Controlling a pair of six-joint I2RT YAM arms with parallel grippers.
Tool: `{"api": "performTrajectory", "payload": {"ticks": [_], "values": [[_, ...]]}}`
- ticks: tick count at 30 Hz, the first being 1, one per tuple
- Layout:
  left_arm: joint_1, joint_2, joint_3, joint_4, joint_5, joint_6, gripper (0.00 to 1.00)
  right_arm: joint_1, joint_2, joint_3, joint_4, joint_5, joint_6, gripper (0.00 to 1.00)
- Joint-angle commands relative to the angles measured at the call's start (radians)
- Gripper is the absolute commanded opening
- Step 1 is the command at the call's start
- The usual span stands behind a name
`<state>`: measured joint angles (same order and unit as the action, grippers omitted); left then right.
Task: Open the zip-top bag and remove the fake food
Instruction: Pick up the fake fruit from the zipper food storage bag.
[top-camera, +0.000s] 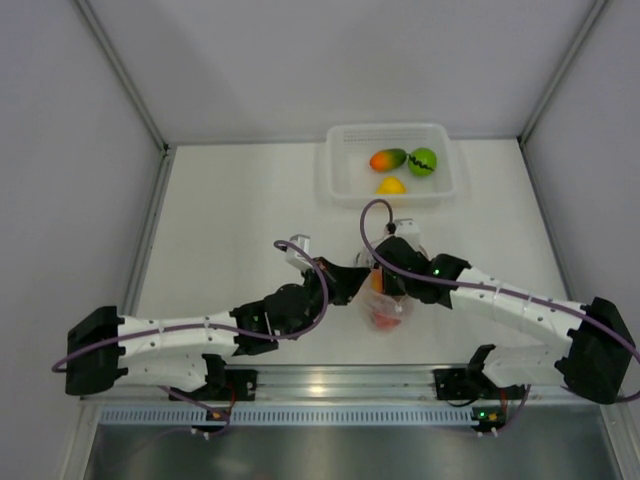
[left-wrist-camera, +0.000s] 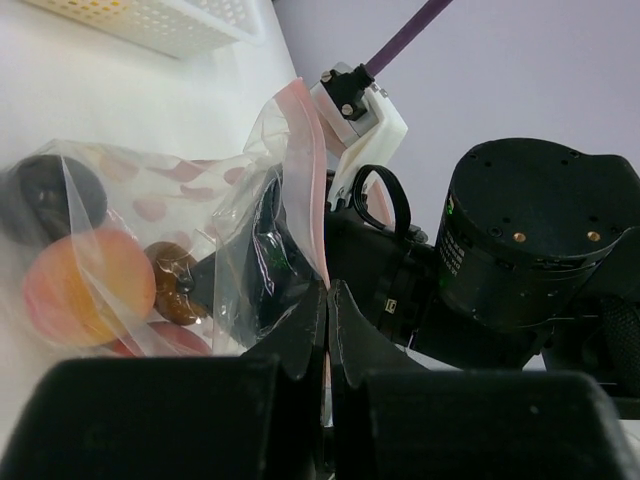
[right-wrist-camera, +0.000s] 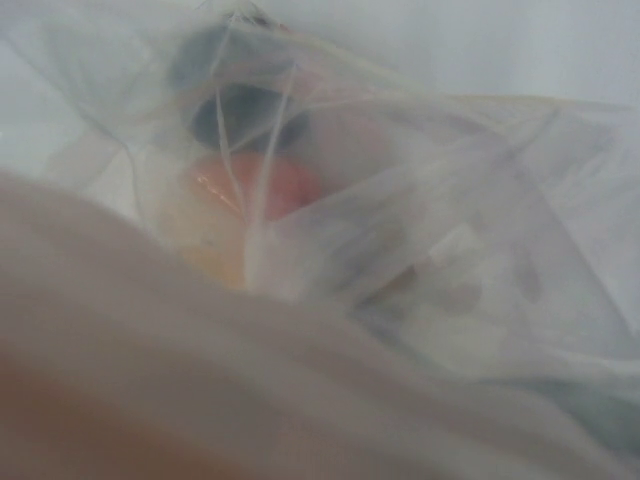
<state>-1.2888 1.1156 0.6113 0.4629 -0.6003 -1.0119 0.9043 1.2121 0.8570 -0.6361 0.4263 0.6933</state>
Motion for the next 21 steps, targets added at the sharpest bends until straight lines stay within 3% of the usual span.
{"api": "performTrajectory", "payload": {"ticks": [1,14,21], "values": [[-0.004,0.025,0.018,0.059,-0.003,0.038,0.00,-0.022,0.003,-0.007,0.050,-0.003,-0.069,0.33],[-0.004,0.070,0.067,0.059,0.054,0.067,0.00,-0.076,-0.048,-0.136,0.148,-0.034,-0.179,0.37],[-0.004,0.089,0.080,0.059,0.077,0.084,0.00,-0.111,-0.036,-0.197,0.269,-0.096,-0.241,0.49]]}}
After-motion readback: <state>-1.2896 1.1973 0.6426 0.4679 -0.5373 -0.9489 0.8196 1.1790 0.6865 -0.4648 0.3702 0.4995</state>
